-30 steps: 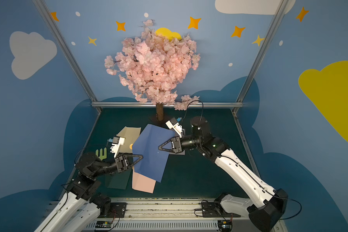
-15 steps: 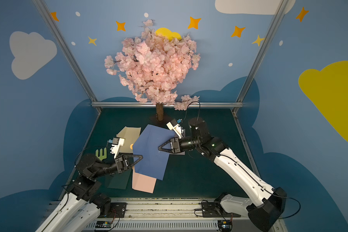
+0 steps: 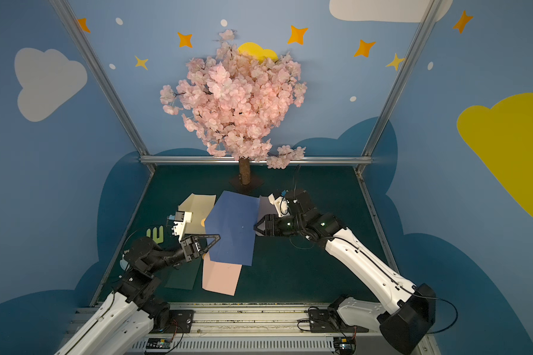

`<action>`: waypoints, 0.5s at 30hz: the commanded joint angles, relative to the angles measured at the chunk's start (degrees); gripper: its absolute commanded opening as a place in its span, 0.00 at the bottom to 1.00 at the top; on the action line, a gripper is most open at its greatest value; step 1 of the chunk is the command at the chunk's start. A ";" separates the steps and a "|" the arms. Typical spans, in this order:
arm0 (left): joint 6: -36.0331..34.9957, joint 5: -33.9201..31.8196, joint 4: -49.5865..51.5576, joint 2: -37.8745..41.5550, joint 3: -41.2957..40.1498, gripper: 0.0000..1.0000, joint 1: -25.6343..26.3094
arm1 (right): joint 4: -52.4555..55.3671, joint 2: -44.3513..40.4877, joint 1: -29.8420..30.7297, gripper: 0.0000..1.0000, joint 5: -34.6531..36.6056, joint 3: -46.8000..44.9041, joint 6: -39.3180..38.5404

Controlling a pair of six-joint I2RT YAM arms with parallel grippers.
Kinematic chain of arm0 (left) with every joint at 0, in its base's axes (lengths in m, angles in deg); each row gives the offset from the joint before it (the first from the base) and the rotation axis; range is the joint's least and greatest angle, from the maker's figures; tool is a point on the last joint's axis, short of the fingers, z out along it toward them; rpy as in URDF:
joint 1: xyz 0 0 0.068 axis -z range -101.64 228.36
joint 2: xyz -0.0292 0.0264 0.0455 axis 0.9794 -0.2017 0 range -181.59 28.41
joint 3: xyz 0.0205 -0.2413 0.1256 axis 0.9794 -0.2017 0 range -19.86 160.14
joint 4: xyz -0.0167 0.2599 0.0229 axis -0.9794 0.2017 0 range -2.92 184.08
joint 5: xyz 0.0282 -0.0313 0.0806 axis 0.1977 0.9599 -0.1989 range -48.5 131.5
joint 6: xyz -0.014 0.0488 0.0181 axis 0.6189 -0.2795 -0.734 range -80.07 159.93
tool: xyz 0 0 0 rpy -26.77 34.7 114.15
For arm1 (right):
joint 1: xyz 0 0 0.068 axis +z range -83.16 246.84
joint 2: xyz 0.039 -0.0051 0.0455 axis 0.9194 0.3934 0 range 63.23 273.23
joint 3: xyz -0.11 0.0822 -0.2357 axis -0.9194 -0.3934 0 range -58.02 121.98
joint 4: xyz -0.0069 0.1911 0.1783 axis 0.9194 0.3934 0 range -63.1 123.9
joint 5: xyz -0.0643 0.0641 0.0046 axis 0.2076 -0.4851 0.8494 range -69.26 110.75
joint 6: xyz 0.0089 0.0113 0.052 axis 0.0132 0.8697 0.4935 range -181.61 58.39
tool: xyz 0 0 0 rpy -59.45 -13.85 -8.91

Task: Open the envelope
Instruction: Place the envelope at the center of the board.

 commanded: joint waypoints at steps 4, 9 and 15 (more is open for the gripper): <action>-0.67 -6.85 3.33 -0.14 -0.25 0.03 0.00 | 9.50 0.80 0.17 0.62 12.03 1.81 -0.41; -1.65 -13.78 9.24 -0.65 -0.89 0.03 2.18 | 12.95 -6.91 0.29 0.63 21.30 1.06 -1.89; 0.58 -25.63 7.03 -3.39 -3.29 0.03 10.53 | 14.62 -14.09 0.66 0.63 26.06 -0.34 -1.34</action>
